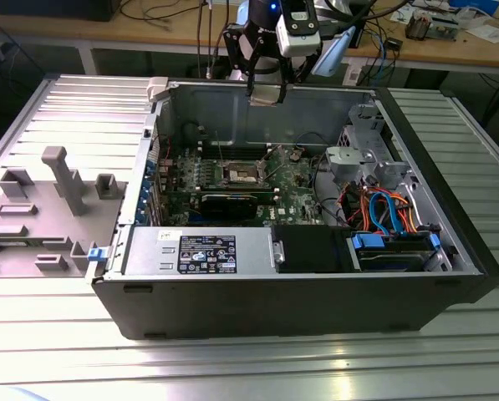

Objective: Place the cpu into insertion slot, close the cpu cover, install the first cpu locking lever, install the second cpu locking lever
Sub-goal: 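Place the cpu into insertion slot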

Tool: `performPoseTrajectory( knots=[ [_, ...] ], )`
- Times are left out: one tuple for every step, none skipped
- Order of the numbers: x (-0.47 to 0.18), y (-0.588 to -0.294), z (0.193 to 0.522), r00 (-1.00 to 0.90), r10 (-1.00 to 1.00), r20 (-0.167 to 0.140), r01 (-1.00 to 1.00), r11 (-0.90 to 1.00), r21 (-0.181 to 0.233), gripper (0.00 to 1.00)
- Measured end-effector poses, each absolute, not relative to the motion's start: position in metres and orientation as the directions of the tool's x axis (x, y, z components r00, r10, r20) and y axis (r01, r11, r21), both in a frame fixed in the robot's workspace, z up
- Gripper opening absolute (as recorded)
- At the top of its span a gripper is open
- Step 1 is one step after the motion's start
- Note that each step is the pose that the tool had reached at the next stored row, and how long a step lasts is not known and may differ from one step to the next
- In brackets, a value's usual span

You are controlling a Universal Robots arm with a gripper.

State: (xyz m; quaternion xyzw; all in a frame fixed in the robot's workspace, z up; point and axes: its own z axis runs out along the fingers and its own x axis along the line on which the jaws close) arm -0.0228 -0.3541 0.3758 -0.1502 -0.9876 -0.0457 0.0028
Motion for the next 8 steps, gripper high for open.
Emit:
performPoseTrajectory(
  knots=[
    [-0.0228,-0.3541,0.3758,-0.954,0.298,0.019,0.299,0.95,0.089,0.55],
    [-0.0228,-0.3541,0.3758,-0.954,0.299,0.019,0.3,0.95,0.089,0.55],
    [-0.0228,-0.3541,0.3758,-0.954,0.3,0.019,0.301,0.95,0.089,0.55],
    [-0.0228,-0.3541,0.3758,-0.953,0.302,0.019,0.303,0.949,0.089,0.55],
    [-0.0228,-0.3541,0.3758,-0.952,0.306,0.019,0.306,0.948,0.089,0.55],
    [-0.0229,-0.3541,0.3759,-0.951,0.308,0.019,0.308,0.947,0.089,0.55],
    [-0.0229,-0.3541,0.3758,-0.95,0.31,0.019,0.311,0.946,0.089,0.55],
    [-0.023,-0.3541,0.3758,-0.949,0.314,0.019,0.315,0.945,0.089,0.55]
  ],
)
